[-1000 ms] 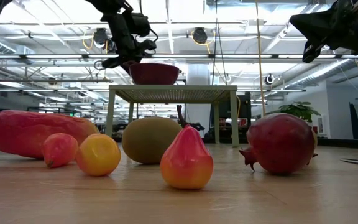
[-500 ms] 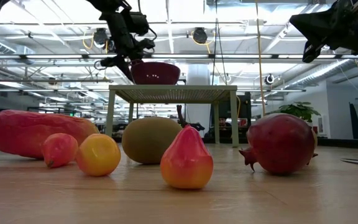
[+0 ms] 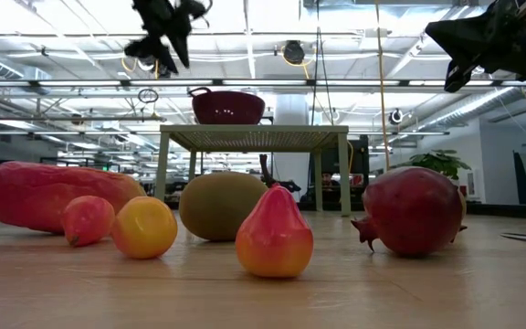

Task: Pick & Place Fruit
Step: Put the orange mango in the red strainer bowl on the shelf

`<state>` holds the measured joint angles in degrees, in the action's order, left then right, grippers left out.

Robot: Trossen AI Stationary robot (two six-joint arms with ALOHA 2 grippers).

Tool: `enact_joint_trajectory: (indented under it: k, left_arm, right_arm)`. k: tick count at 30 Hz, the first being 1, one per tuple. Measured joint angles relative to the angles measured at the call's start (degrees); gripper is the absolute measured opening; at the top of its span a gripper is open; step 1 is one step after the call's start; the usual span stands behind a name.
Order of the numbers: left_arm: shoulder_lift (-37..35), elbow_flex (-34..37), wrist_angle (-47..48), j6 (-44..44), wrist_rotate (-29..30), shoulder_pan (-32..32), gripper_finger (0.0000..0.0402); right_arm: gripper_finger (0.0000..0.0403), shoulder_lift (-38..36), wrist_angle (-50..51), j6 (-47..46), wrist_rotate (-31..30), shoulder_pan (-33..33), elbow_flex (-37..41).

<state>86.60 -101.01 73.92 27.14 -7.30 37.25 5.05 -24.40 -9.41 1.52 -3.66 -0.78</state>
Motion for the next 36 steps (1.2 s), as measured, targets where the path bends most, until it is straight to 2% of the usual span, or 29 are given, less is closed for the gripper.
enact_joint_trajectory:
  k: [5,10,16,22,30,36]
  left_arm:
    - [-5.44,0.00,5.44,0.30,3.89,-7.91,0.0100]
    - [-8.95,0.00,9.45,4.50,9.70,-16.10,0.0060]
    - [-10.26,0.00,10.23,6.25,10.81,-24.52,0.0005]
    - [-7.69,0.00,9.36,8.05,7.10,-31.62,0.0011]
    - [-0.48,0.02,9.11,13.20,7.63,-38.69,0.0016]
    - [4.55,0.02,9.23,16.12,8.48,-40.83,0.0054]
  right_arm:
    - [0.0000,0.00,0.29,0.00,0.00,0.00,-0.02]
    - [0.0000,-0.01,0.26,0.00,0.00,0.00,-0.02]
    - [0.0000,-0.01,0.27,0.00,0.00,0.00,-0.02]
    - [0.0000,-0.01,0.30,0.00,0.00,0.00,-0.02]
    - [0.0000,-0.01,0.28,-0.22,0.00,0.00,-0.01]
    - [0.0000,-0.01,0.30,-0.39,0.00,0.00,-0.02]
